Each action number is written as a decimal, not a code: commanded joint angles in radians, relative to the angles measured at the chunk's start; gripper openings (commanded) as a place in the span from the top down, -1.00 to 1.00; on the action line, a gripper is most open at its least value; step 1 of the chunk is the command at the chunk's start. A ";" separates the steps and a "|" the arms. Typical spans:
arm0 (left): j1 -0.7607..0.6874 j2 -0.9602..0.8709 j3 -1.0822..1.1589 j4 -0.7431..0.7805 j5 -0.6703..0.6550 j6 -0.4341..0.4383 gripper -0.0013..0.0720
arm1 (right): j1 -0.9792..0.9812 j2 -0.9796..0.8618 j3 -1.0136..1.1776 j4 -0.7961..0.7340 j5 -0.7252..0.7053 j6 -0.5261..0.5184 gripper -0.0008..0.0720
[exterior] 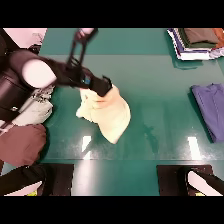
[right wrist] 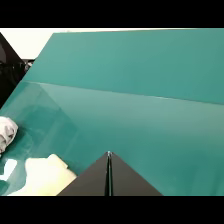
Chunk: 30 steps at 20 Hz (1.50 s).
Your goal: Fold the shirts.
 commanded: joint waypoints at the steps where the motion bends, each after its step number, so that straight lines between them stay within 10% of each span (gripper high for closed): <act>1: 0.018 0.006 -0.064 0.018 0.036 0.003 -0.86 | 0.001 0.000 0.002 0.000 0.038 0.000 0.94; 10: 0.455 -0.077 -0.156 -0.045 -0.046 0.114 -0.86 | 0.001 -0.001 0.001 -0.001 0.077 0.000 0.94; 20: 0.465 -0.397 -0.175 -0.355 0.112 0.297 -0.85 | 0.002 -0.011 -0.001 -0.007 0.098 0.001 0.94; 21: 0.465 -0.399 -0.174 -0.355 0.130 0.287 -0.51 | 0.005 -0.025 -0.001 -0.008 0.127 0.002 0.94; 23: 0.465 -0.397 -0.166 -0.355 0.135 0.292 0.88 | 0.029 -0.067 -0.001 -0.008 0.197 0.017 0.94; 30: 0.466 -0.394 0.089 -0.195 -0.102 0.291 0.90 | 0.293 -0.221 -0.282 -0.166 0.211 0.038 0.94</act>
